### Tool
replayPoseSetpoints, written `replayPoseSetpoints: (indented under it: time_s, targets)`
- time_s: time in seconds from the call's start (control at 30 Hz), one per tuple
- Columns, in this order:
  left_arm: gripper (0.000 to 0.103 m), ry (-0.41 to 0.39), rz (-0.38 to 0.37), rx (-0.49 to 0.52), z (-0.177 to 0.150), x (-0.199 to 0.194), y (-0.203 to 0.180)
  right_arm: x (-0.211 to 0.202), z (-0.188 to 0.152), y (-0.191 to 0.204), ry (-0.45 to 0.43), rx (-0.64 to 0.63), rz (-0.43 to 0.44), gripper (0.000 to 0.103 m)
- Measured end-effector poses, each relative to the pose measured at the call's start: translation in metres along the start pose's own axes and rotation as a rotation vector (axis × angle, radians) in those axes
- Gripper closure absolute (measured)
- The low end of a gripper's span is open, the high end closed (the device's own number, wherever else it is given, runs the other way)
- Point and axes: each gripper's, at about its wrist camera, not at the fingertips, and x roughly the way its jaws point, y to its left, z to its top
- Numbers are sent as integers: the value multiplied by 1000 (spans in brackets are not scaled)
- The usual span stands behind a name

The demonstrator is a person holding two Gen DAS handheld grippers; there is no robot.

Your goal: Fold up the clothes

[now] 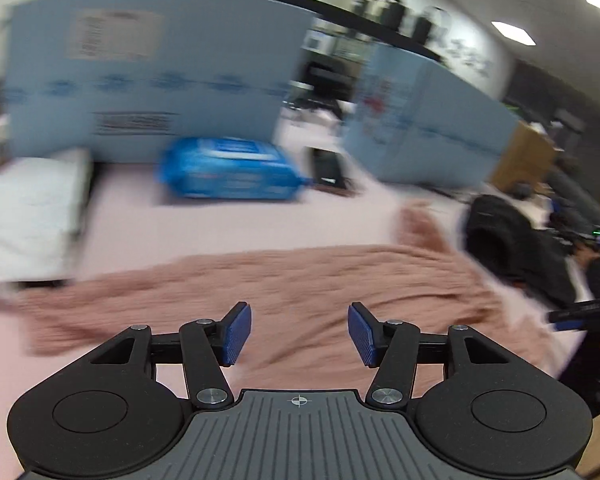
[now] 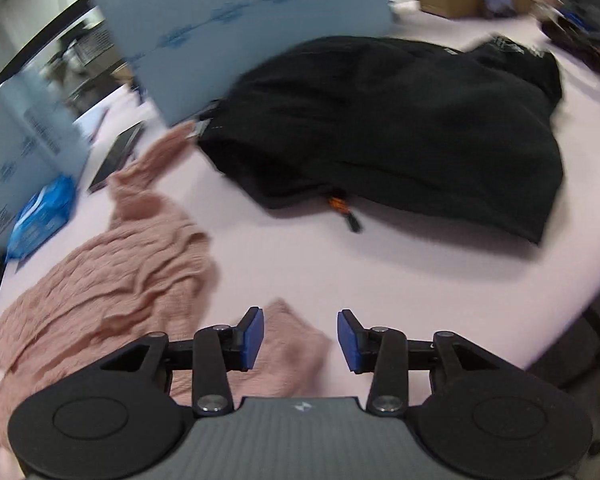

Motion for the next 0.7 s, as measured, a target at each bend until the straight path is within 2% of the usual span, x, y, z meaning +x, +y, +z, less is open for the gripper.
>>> replayPoseSetpoints:
  time_s: [0.07,0.13,0.2,0.23,0.33,0.4,0.47,0.53,0.6,0.7]
  targets:
    - [49,32,-91,40,2,32,-29,11,-4,-5,15,37,33,54]
    - [49,85,-167,89,-1,64,-63,16,-8,-4,-3,17,57,54]
    - [49,134,-221,136,-6,89,-91,19,-8,-3,1,-31,87,84]
    - [49,157,-231,155,-10,99,-100,22,-9,-2,36,-52,132,97]
    - [49,238,-219,209,-24,128,-121,21,-15,-2,63,-99,213,98]
    - [49,280,-197,201,-33,137,-121,9,-16,-7,35,-70,314,98]
    - [49,281,-195,184,-41,137,-116,-10,-18,-12,3,-69,424,98]
    - [49,272,-212,171,-44,135,-112,-33,-24,-13,12,-129,490,98]
    - [49,283,-224,182,-44,135,-110,-47,-33,-12,70,-199,511,98]
    - [49,305,-237,207,-35,138,-110,-62,-64,-11,251,-310,466,98]
